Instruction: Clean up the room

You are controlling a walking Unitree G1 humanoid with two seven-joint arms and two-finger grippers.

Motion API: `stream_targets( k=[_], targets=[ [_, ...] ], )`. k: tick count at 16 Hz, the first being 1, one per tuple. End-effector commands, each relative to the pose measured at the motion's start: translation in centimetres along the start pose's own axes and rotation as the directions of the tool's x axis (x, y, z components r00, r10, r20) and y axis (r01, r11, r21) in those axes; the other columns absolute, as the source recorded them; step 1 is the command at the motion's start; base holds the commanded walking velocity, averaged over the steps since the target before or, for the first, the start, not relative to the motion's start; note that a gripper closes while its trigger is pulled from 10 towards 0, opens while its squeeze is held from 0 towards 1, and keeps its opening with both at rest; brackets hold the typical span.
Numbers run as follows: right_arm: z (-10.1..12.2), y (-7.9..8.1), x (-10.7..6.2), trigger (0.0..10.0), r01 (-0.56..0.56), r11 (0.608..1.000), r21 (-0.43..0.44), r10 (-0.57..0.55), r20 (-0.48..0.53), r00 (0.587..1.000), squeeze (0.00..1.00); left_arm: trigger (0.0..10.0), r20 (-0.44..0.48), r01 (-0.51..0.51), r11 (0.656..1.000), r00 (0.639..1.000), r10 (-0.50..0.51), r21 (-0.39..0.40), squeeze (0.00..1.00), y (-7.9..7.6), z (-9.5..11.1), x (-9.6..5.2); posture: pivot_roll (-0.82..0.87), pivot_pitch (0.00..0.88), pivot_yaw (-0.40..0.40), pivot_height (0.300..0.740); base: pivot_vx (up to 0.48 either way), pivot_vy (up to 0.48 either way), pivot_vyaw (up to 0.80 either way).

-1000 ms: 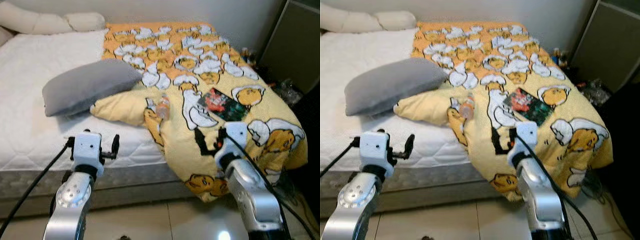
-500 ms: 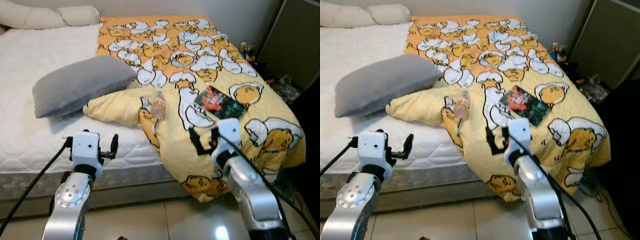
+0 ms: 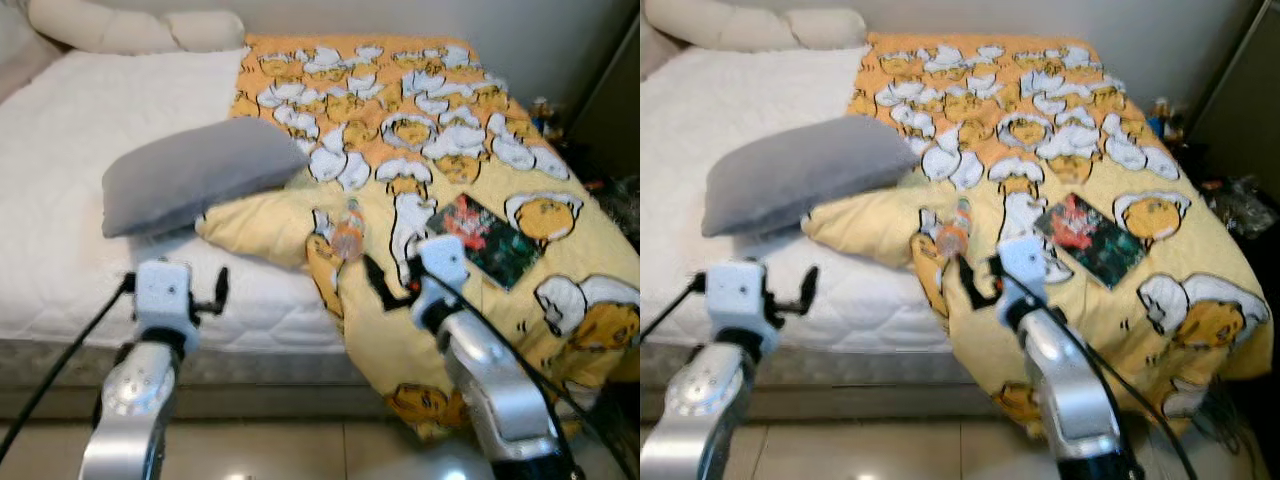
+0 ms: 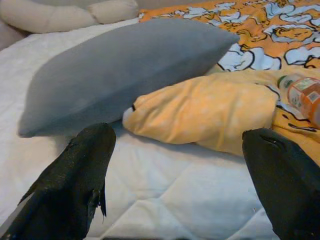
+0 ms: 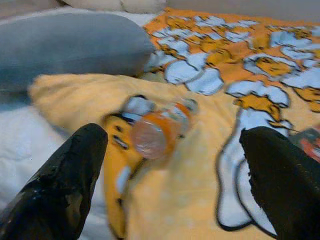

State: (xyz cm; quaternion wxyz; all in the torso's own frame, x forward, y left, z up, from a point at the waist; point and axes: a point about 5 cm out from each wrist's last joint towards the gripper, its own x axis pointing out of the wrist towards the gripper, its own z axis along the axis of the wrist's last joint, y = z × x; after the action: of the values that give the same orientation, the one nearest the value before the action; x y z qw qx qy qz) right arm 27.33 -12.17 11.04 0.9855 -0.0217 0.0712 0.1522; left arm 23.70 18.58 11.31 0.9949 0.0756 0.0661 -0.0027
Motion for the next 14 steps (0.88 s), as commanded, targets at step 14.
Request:
stream_targets(
  k=[14],
  targets=[
    [0.4, 1.0, 0.4, 10.0, -0.069, 0.998, -0.009, 0.069, 0.003, 0.998, 0.0, 10.0, -0.005, 0.009, 1.0, 1.0, -0.009, 0.014, 0.0, 0.4, 0.1, -0.2, -0.01, 0.0, 0.014, 0.74, 0.32, 0.0, 0.4]
  ],
)
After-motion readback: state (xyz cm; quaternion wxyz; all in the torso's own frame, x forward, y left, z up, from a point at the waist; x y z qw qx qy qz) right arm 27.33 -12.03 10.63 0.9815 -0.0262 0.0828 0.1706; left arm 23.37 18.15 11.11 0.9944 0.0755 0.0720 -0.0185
